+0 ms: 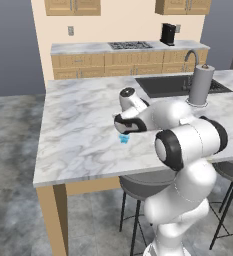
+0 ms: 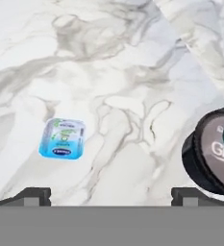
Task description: Stack the yogurt containers by placing the smaller containers on top of the larger containers.
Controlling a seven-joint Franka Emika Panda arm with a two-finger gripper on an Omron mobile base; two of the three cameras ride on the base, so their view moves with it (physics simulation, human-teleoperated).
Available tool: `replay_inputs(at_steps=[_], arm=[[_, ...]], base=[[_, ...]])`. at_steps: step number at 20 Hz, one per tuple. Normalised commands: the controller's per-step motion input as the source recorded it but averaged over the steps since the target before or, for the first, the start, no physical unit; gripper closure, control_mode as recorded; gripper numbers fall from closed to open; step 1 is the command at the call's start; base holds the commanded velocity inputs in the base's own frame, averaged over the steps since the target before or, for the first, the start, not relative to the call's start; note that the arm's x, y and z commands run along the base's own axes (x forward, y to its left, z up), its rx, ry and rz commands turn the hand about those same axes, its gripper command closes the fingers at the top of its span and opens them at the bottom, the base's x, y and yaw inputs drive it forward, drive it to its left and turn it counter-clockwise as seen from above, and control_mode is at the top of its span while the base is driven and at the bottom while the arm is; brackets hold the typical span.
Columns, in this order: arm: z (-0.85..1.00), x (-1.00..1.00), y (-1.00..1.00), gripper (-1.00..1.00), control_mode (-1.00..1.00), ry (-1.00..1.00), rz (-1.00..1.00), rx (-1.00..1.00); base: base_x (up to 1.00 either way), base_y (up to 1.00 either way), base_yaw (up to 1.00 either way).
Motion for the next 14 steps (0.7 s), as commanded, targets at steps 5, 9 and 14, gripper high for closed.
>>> replay_inputs(at_steps=[5, 9, 14], arm=[[-0.33, 0.27, 0.09, -1.0, -1.0, 0.01, 0.09, 0.08], [-0.25, 0.21, 0.1, -1.0, -1.0, 0.01, 0.07, 0.08], [-0.2, 0.2, 0.08, -1.0, -1.0, 0.03, 0.04, 0.09]], base=[[0.0, 0.0, 0.0], [0.0, 0.0, 0.0], [0.0, 0.0, 0.0]])
